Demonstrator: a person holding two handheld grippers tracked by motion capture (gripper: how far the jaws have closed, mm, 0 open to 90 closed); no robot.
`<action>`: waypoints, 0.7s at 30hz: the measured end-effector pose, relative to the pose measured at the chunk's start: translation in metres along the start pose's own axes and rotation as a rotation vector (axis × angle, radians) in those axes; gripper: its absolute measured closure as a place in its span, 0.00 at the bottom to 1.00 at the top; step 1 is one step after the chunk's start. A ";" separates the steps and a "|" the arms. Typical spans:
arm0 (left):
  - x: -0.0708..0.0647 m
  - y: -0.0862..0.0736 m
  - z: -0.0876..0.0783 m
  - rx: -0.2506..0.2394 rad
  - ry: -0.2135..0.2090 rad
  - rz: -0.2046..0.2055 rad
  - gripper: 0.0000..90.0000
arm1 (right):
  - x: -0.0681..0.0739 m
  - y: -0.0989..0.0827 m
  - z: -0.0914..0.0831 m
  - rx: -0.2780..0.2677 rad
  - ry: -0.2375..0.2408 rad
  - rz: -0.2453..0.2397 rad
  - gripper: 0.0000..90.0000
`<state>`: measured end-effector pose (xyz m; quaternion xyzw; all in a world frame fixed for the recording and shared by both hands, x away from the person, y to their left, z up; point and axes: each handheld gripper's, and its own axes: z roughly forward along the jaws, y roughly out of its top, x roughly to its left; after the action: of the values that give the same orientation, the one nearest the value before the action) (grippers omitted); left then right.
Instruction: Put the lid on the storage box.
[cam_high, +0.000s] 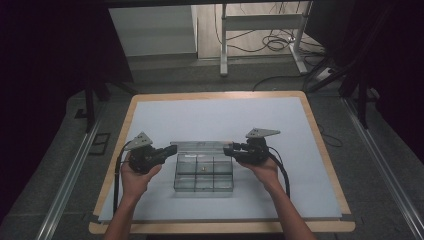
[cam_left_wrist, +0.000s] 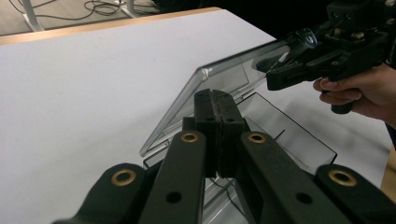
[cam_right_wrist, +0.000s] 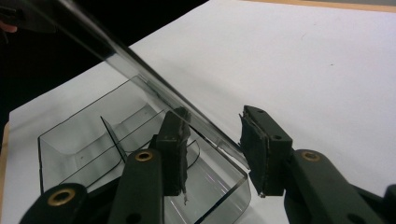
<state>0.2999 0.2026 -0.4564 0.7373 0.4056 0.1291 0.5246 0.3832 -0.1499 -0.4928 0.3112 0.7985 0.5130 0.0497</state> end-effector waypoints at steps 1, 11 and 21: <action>0.000 0.000 0.000 -0.001 0.000 0.000 1.00 | 0.000 0.000 0.000 0.002 0.000 0.001 0.66; -0.002 -0.002 0.002 0.008 -0.004 0.004 1.00 | -0.001 0.000 -0.003 0.020 -0.002 0.011 0.56; -0.003 -0.003 0.001 0.008 0.001 0.006 1.00 | -0.004 -0.005 -0.022 0.021 -0.043 -0.001 0.48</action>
<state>0.2971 0.1996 -0.4589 0.7403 0.4043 0.1294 0.5212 0.3754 -0.1712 -0.4877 0.3219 0.8028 0.4978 0.0638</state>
